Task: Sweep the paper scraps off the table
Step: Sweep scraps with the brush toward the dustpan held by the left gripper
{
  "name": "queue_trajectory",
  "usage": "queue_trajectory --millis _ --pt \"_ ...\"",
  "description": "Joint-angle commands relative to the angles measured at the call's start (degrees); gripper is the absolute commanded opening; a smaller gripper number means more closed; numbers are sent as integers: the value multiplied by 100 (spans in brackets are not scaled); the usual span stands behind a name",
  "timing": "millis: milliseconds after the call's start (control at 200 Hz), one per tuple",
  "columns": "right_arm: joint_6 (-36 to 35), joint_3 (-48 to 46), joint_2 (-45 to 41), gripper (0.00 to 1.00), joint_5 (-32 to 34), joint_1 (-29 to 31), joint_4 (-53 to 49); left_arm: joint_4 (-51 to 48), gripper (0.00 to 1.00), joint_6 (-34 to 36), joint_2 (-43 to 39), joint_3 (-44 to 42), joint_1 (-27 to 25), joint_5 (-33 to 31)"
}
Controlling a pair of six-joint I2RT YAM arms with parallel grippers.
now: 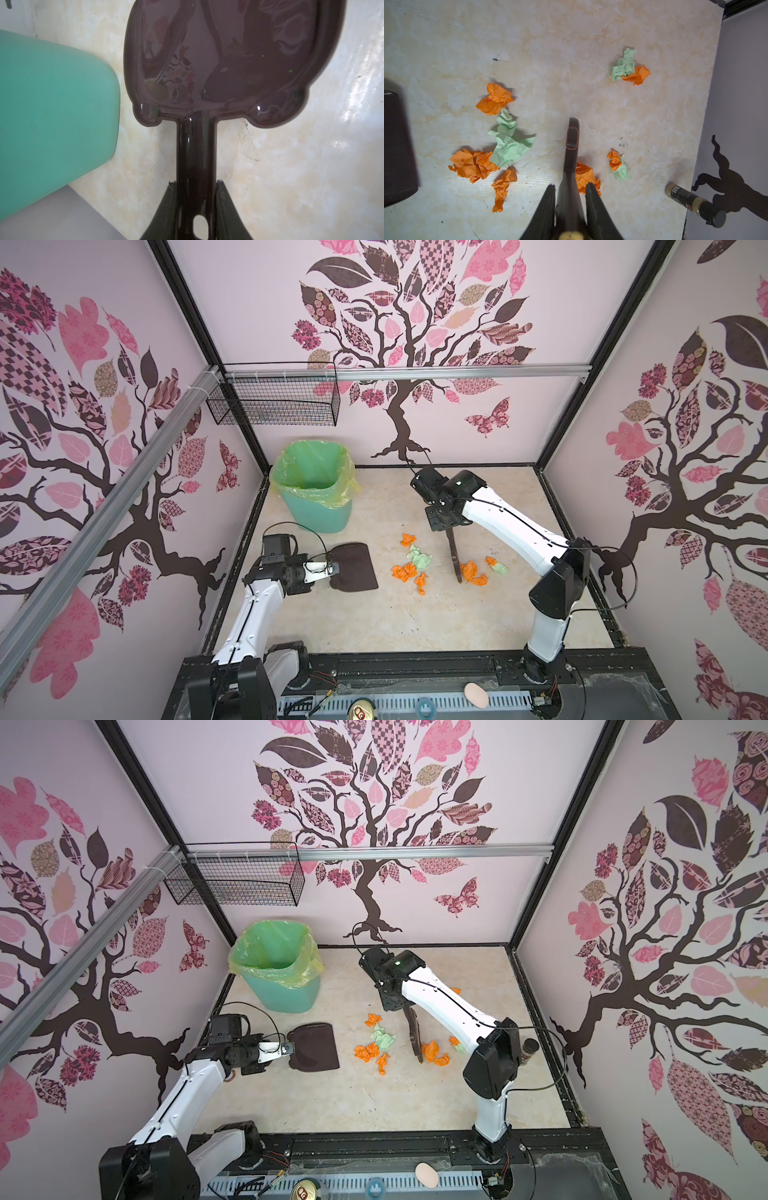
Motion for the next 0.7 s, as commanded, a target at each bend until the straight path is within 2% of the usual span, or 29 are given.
queue_trajectory --millis 0,300,510,695 --pt "109 153 307 0 -76 164 69 30 0 -188 -266 -288 -137 -13" --pt "440 570 715 0 -89 732 -27 -36 0 -429 -329 -452 -662 -234" --pt "752 747 777 0 -55 1057 -88 141 0 -838 -132 -470 -1110 -369" --pt "960 1116 990 0 -121 1407 -98 294 0 -1008 65 -470 -1291 -418"
